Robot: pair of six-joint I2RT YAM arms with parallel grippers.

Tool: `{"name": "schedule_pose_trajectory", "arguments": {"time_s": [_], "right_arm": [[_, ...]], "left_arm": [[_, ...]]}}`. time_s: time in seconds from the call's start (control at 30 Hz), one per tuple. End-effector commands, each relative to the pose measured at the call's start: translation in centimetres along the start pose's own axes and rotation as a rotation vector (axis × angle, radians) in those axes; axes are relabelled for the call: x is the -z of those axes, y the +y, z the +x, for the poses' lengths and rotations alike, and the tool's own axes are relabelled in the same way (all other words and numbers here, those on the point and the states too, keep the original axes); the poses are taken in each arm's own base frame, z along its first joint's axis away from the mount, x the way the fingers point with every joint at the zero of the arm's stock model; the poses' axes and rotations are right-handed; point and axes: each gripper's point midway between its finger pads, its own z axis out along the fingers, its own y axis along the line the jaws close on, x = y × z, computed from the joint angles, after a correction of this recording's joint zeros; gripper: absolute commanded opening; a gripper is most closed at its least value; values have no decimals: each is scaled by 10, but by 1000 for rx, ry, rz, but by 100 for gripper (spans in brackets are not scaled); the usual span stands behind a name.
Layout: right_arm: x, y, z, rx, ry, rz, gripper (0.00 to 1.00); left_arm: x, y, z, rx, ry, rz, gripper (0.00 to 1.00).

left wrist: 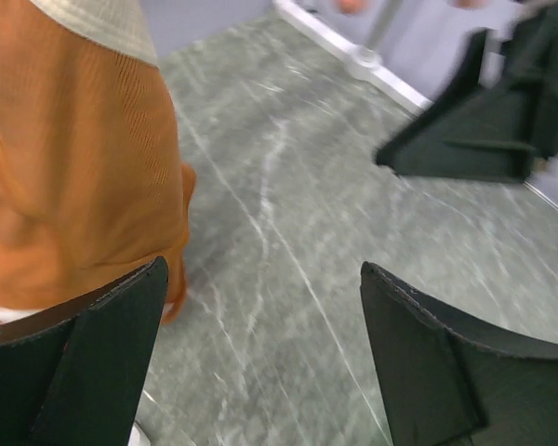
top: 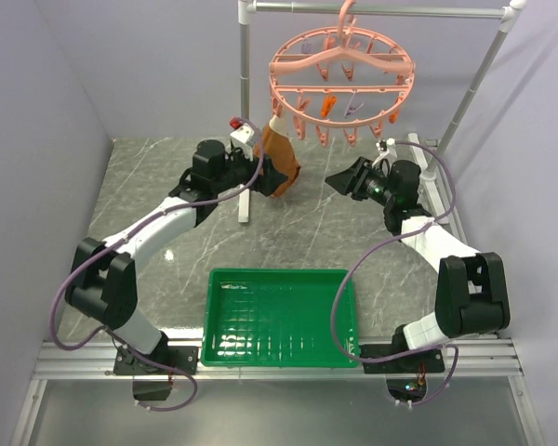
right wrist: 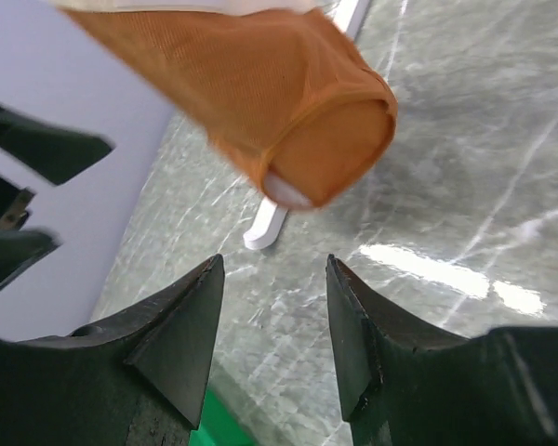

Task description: Clip the underwear to the hanger

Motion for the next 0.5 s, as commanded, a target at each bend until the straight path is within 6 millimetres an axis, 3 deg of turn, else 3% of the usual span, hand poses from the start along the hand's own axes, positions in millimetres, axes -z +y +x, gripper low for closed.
{"name": "schedule_pose_trajectory", "arguments": {"time_s": [0.0, 0.1, 0.13, 0.17, 0.2, 0.23, 0.27, 0.3, 0.37, 0.47], "right_arm": [[-2, 28, -37, 77, -104, -54, 56], [-6, 25, -41, 64, -105, -46, 58], [-10, 22, -39, 54, -97, -45, 58], [-12, 24, -42, 53, -99, -52, 59], [-14, 25, -43, 42, -94, -61, 60], [-18, 22, -42, 35, -87, -61, 61], [-20, 24, -46, 34, -92, -67, 61], [-22, 24, -47, 34, -91, -73, 61], [-26, 23, -50, 34, -91, -77, 61], [-29, 18, -52, 31, -92, -80, 61]], "left_arm": [[-21, 31, -12, -4, -48, -185, 90], [-37, 59, -32, -32, -99, -328, 92], [-49, 71, -21, -32, -79, -354, 92], [-55, 77, -37, -48, -113, -391, 92], [-62, 80, -38, -68, -113, -394, 93], [-74, 91, -26, -74, -93, -416, 93], [-79, 97, -40, -91, -122, -441, 93], [-89, 106, -26, -95, -95, -456, 91], [-98, 114, -31, -104, -93, -464, 86], [-107, 118, -19, -85, -59, -452, 61]]}}
